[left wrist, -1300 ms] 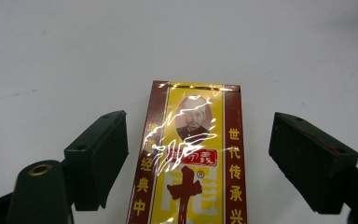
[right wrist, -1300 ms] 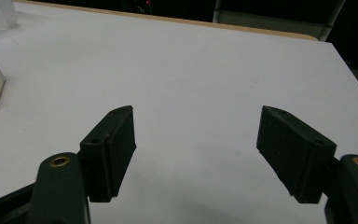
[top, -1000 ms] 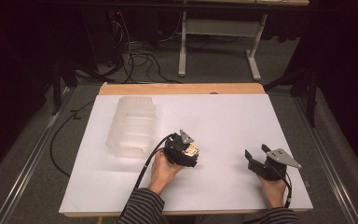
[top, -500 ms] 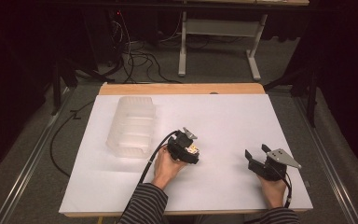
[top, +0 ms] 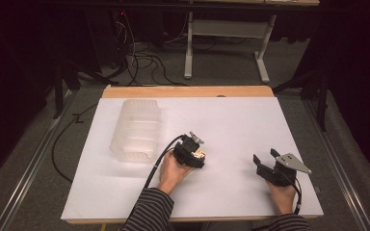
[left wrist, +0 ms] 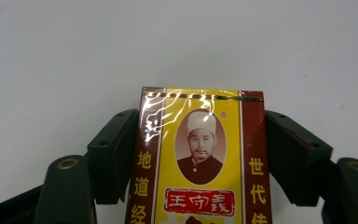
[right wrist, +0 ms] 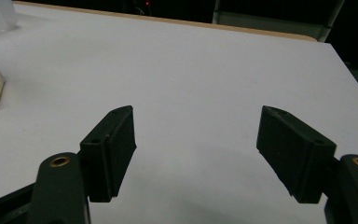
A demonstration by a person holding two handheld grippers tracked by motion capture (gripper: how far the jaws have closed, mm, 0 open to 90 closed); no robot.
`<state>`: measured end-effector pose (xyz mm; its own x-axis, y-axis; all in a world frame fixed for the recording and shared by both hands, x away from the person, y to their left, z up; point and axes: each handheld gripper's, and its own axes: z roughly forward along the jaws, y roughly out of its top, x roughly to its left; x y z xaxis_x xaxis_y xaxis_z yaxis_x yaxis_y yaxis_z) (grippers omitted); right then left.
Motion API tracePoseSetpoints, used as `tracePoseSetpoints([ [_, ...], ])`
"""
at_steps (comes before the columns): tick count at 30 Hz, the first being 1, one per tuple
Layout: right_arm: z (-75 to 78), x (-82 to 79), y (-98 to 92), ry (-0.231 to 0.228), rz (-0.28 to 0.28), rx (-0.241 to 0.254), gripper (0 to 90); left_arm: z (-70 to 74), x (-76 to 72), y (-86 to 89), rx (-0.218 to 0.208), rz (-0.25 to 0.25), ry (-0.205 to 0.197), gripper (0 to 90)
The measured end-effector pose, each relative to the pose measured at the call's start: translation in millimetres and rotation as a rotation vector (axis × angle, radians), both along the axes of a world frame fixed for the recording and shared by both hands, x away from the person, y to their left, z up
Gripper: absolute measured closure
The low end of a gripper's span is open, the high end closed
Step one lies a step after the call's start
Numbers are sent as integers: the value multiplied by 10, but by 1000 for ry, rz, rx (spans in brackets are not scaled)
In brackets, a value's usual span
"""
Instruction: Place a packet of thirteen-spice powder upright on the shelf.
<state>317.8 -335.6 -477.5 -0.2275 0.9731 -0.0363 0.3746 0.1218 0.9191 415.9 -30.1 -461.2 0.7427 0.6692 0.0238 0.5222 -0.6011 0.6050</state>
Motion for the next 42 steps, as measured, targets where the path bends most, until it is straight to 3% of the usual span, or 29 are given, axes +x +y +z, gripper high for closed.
tracePoseSetpoints([
  [9, 0, 0, -1, -1, -1, 1, 284, 6, -14, 6, 3, -16, -14, 324],
  [20, 0, 0, -1, -3, 1, -2, 285, 87, -48, 46, -29, -13, -37, 327],
  [33, -1, 1, -1, -4, 1, -2, 285, 280, -134, 127, -114, -21, -68, 328],
  [42, -1, 1, -1, -4, 1, -2, 285, 379, -182, 199, -143, -20, -93, 327],
])
